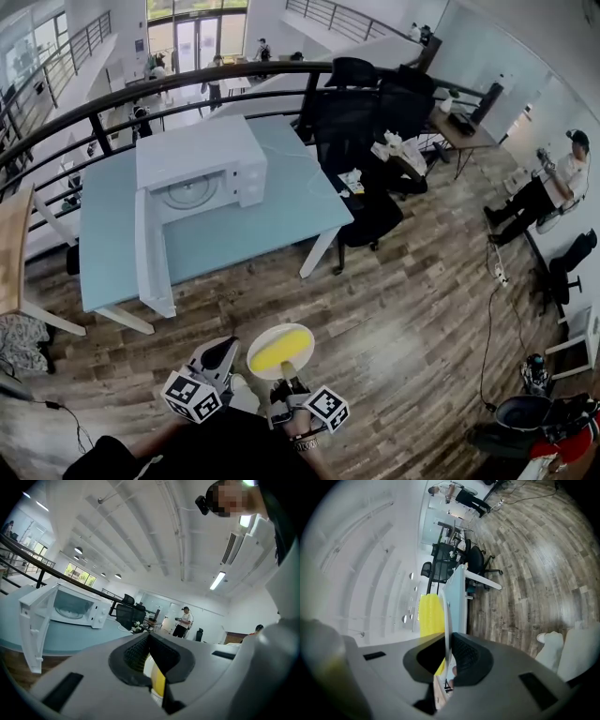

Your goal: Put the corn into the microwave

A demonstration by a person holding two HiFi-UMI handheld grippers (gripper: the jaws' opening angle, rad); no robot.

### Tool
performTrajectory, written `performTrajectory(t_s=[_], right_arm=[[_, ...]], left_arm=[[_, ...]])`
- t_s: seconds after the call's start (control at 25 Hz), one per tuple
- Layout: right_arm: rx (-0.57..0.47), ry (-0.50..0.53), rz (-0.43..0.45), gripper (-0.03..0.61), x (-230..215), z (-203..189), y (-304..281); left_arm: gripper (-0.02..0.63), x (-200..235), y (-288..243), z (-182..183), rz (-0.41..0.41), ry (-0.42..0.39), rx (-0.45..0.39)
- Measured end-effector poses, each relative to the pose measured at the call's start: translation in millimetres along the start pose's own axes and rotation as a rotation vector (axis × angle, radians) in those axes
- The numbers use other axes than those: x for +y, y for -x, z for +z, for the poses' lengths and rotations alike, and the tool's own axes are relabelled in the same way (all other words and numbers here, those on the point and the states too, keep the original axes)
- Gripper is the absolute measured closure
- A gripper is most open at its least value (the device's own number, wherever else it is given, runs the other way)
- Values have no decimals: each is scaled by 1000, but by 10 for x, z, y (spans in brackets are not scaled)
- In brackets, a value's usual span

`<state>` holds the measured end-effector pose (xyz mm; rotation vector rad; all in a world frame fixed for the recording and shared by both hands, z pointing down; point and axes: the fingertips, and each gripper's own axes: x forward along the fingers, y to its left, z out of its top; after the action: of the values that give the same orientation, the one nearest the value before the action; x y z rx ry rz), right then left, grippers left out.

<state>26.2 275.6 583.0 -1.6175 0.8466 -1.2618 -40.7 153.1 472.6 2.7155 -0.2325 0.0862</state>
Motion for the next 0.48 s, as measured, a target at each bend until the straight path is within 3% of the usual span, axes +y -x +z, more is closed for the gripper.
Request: performTrajectory(t_s=[0.48], right_arm=[[62,15,14,552,195,-7,-557]], left_arm=[[611,490,-84,210,79,14,-42]])
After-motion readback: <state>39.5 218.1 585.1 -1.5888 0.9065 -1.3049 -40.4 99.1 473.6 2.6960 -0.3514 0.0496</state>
